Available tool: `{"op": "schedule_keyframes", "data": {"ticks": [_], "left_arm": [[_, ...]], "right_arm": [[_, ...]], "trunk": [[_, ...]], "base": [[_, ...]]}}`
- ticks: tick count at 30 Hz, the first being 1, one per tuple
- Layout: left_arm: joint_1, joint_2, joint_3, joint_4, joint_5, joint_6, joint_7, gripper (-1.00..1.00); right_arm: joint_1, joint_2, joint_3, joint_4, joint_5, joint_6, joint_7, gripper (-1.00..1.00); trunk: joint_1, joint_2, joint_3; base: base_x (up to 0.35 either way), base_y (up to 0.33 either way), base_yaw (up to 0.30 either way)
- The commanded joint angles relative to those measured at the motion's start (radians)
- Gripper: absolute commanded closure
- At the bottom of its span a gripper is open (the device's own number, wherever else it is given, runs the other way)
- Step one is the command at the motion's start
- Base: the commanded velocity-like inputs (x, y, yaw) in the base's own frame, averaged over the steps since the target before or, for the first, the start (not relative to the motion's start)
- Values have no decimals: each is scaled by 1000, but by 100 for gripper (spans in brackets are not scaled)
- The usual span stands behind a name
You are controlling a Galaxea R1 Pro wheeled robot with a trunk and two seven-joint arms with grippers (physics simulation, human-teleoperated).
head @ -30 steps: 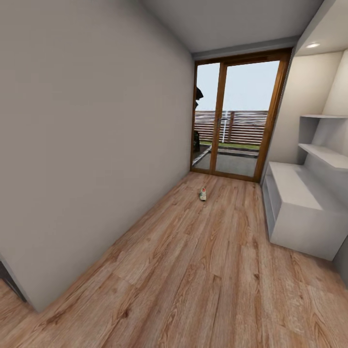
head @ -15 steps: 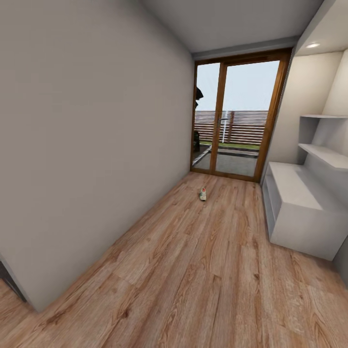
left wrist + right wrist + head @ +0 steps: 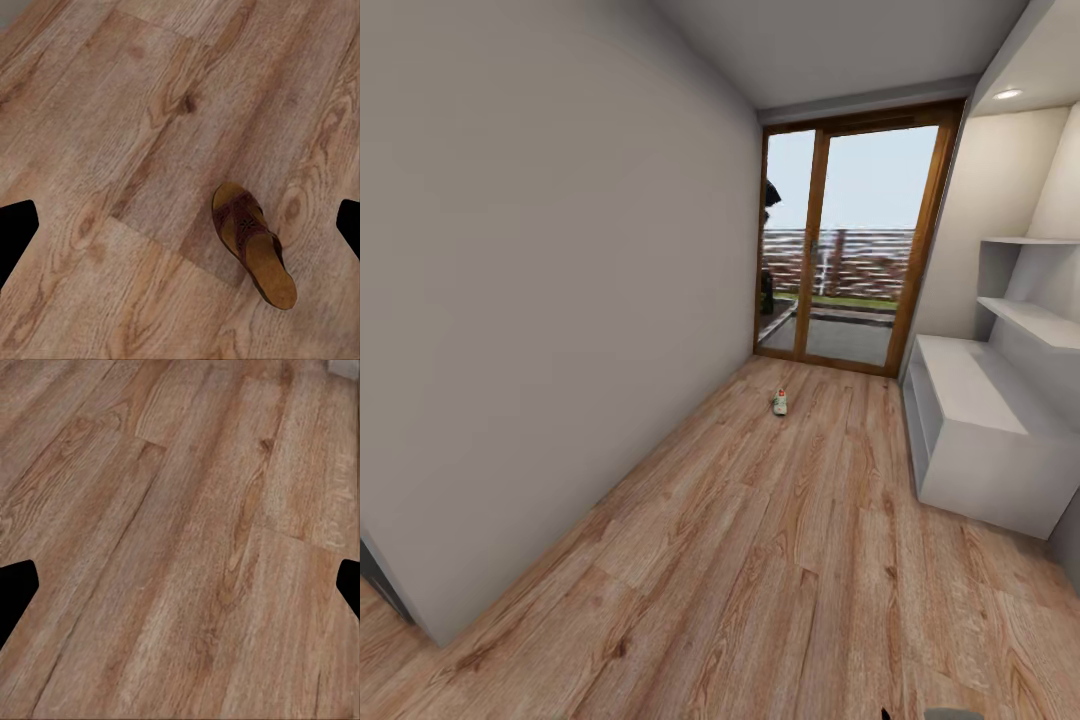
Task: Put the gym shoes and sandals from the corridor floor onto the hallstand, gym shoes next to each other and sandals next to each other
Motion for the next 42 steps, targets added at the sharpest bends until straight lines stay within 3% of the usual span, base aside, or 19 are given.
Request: {"op": "schedule_keyframes", "data": {"ticks": [1, 10, 20, 28, 42], "left_arm": [[-6, 0, 1, 0, 1, -3, 1, -100], [-131, 0, 0, 13, 1, 10, 2, -100], [-260, -7, 0, 22, 2, 91, -2, -100], [-302, -6, 4, 21, 3, 147, -6, -100], [-303, -13, 19, 21, 2, 155, -6, -100]], "right_arm": [[-7, 0, -1, -13, 0, -3, 1, -100], [-107, -4, 0, -100, 2, 40, 3, -100], [-273, -6, 1, -118, 2, 223, 5, -100], [-328, -7, 1, -121, 0, 291, 6, -100], [-341, -9, 5, -121, 1, 308, 7, -100]], "trunk": [[0, -1, -1], [0, -1, -1], [0, -1, -1], [0, -1, -1], [0, -1, -1]], "base": [[0, 0, 0], [0, 0, 0], [0, 0, 0], [0, 0, 0], [0, 0, 0]]}}
